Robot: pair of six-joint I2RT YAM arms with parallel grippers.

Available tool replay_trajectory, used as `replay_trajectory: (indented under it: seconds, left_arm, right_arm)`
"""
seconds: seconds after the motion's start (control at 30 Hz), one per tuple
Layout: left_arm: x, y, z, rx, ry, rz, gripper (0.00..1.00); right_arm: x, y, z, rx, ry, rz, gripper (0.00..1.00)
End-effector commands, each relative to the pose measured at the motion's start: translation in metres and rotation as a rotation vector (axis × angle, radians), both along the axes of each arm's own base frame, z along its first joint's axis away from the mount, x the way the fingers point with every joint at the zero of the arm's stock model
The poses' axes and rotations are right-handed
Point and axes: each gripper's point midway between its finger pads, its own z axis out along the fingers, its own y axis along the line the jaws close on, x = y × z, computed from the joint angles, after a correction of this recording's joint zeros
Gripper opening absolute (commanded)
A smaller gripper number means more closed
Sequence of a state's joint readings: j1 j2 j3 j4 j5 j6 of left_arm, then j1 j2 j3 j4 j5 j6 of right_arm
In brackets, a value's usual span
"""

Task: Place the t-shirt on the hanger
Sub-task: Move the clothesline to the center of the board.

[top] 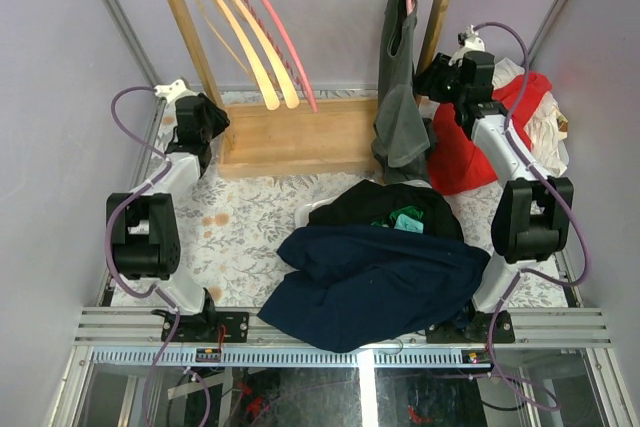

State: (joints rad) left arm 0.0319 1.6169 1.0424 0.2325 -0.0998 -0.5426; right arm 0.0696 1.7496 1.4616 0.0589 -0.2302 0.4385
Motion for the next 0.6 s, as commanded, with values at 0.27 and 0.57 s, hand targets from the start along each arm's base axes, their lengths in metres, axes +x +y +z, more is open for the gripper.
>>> replay_trajectory:
  seconds: [0.27, 0.57]
  left_arm:
    - [0.040, 0.007, 0.057, 0.052, -0.161, -0.014, 0.35]
    - [-0.046, -0.018, 0.133, -0.053, -0.226, -0.088, 0.49]
  right_arm:
    - [0.047, 0.000, 0.043, 0.048, -0.108, 0.004, 0.48]
    - [-0.034, -0.034, 0.086, 0.063, -0.103, -0.037, 0.72]
